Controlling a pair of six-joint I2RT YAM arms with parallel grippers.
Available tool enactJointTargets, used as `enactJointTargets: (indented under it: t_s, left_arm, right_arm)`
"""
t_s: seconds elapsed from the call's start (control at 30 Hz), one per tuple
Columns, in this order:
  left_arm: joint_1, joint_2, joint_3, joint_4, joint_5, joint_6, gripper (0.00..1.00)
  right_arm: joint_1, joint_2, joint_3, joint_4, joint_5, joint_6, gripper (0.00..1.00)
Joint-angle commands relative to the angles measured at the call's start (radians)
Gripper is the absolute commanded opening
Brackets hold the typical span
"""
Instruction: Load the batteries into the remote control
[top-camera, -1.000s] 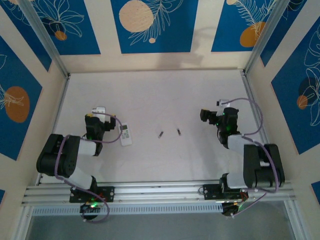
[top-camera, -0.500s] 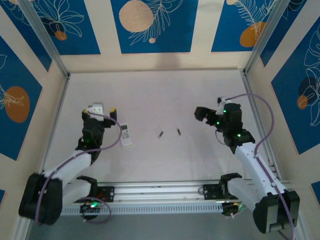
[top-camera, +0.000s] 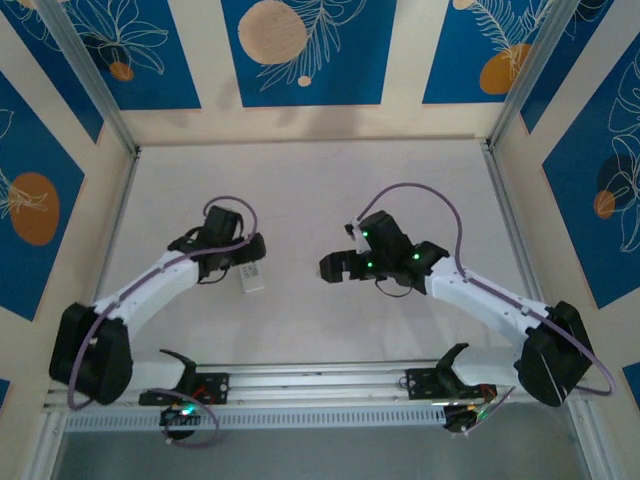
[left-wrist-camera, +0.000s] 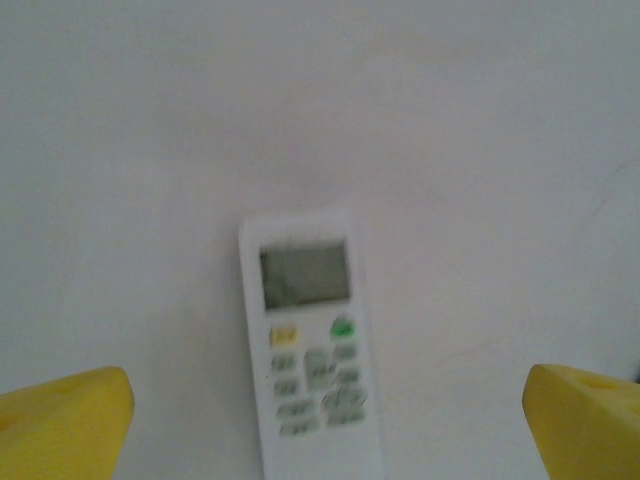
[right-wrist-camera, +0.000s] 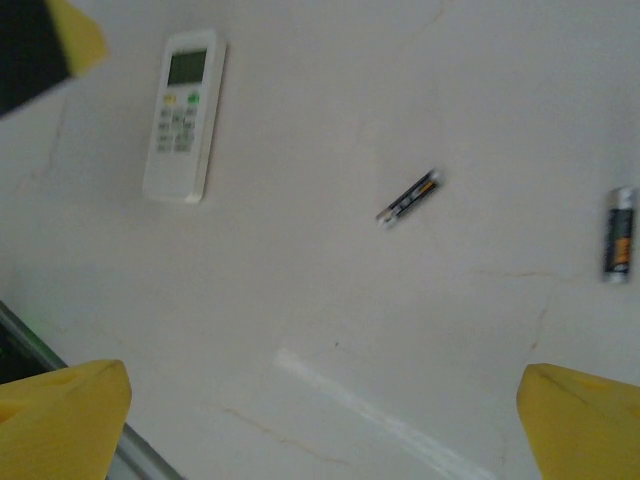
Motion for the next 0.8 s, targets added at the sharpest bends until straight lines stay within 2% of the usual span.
enactJointTargets:
  t_s: [0.0, 0.3, 0.43, 0.5, 0.63, 0.77]
  left_arm:
    - [-0.016, 0.081, 0.059, -0.102, -0.016, -0.027, 1.0]
    - [-0.046, 0.316, 0.203, -0.116, -0.061, 0.01, 1.0]
    - [-0.047, 0.406, 0.288, -0.223, -0.173, -0.053, 0.9]
    - [-0.047, 0.441, 0.322, -0.262, -0.207, -0.062, 0.89]
    - [-0.045, 0.462, 0.308, -0.217, -0.185, -0.062, 0.88]
    - [-0.045, 0.48, 0.294, -0.166, -0.141, -0.066, 0.82]
  right_arm:
    - [0.022, 0.003, 0.01, -0.018, 0.008, 0.035, 0.99]
    - [0.026, -0.049, -0.04, -0.003, 0.066, 0.049, 0.99]
    - [0.016, -0.051, -0.028, -0.02, 0.09, 0.031, 0.99]
    - [0.012, -0.056, -0.022, -0.027, 0.093, 0.021, 0.99]
    - [0.006, -0.073, -0.026, -0.027, 0.094, 0.012, 0.99]
    - [0.004, -0.089, -0.039, -0.029, 0.099, 0.02, 0.99]
